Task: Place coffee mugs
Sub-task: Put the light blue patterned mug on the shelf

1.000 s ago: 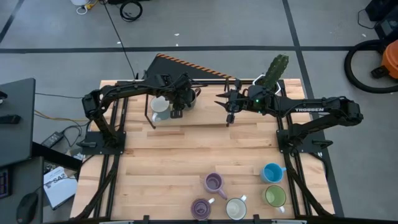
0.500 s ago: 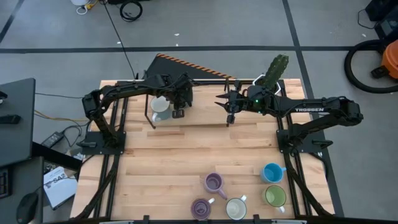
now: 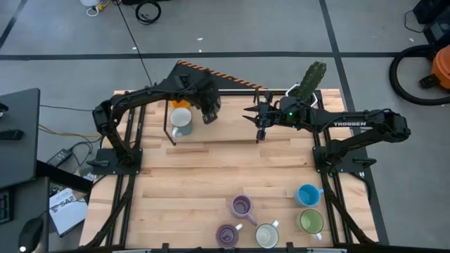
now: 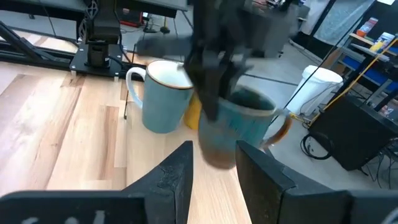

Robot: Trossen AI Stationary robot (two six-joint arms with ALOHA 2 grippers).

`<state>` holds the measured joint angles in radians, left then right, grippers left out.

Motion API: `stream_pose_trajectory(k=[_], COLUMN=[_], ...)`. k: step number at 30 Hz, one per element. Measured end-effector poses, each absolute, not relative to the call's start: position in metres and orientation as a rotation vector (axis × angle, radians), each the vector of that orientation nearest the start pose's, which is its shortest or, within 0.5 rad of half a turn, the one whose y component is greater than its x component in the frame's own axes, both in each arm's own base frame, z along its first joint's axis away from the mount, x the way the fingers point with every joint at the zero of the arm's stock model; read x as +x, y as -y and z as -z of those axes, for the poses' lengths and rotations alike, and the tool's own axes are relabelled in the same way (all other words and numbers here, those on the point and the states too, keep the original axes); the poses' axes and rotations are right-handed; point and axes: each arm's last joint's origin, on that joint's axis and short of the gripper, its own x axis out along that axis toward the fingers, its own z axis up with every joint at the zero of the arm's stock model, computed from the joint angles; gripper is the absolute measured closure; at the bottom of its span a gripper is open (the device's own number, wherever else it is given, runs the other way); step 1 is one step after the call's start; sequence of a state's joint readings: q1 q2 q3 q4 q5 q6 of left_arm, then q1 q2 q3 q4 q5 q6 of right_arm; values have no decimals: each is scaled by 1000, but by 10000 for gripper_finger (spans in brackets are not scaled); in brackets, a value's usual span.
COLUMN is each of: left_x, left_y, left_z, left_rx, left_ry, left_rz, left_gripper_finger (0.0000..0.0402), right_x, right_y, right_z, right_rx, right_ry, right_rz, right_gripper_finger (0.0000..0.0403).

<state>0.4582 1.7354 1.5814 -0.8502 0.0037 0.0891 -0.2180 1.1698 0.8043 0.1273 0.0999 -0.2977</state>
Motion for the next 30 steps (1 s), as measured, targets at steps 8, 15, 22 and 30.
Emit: stream_pose_trajectory(k=[8, 15, 22, 30], left_x=[321, 330, 329, 327], left_y=[-191, -198, -200, -201], left_z=[-302, -279, -275, -274], left_rx=[-299, -270, -232, -224], left_ry=[-1073, -1153, -1192, -1207], left_rz=[-398, -388, -436, -438], left_gripper_finger=[350, 350, 350, 350], right_x=[255, 255, 255, 254], right_y=[59, 59, 59, 59], right_z=[-293, -293, -293, -293], right_rx=[-280, -280, -279, -279], right_ry=[-270, -269, -276, -276], right_rz=[272, 265, 264, 264], right_gripper_finger=[277, 277, 277, 277])
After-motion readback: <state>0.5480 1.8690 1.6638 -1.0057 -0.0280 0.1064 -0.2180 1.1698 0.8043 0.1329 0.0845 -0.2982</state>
